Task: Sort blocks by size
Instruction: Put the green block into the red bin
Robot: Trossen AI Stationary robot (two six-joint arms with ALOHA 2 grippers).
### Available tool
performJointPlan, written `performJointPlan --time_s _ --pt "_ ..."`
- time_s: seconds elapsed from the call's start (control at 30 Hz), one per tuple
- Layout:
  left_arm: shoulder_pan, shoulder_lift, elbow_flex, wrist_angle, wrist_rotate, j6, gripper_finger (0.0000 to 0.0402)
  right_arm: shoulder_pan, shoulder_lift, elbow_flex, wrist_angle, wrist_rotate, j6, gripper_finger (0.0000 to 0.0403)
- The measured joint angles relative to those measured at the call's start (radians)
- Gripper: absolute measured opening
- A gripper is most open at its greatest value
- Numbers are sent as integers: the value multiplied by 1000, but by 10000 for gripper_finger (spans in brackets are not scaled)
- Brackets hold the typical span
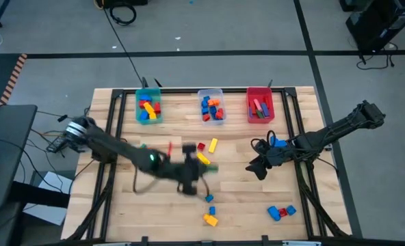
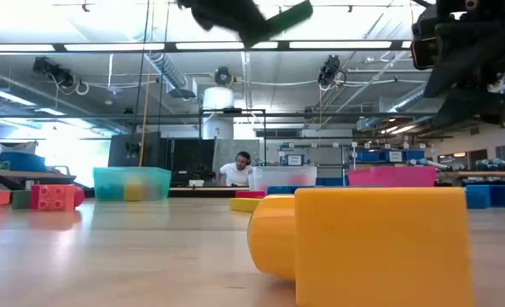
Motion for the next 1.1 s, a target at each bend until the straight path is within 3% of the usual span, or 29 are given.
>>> performJointPlan --time_s 0.27,0.43,0.57,0.9,1.1 --pt "201 -53 54 2 -37 175 108 -22 0 0 207 89 -76 236" --pt "303 -19 56 21 -36 271 109 -109 -1 1 380 93 -168 236" --pt "368 -2 56 69 20 350 109 -222 -1 31 377 89 -222 236" --pt "496 55 55 203 95 528 110 -562 50 175 314 -39 -348 232" --pt "565 62 55 273 168 545 110 -675 131 212 359 -146 -355 232"
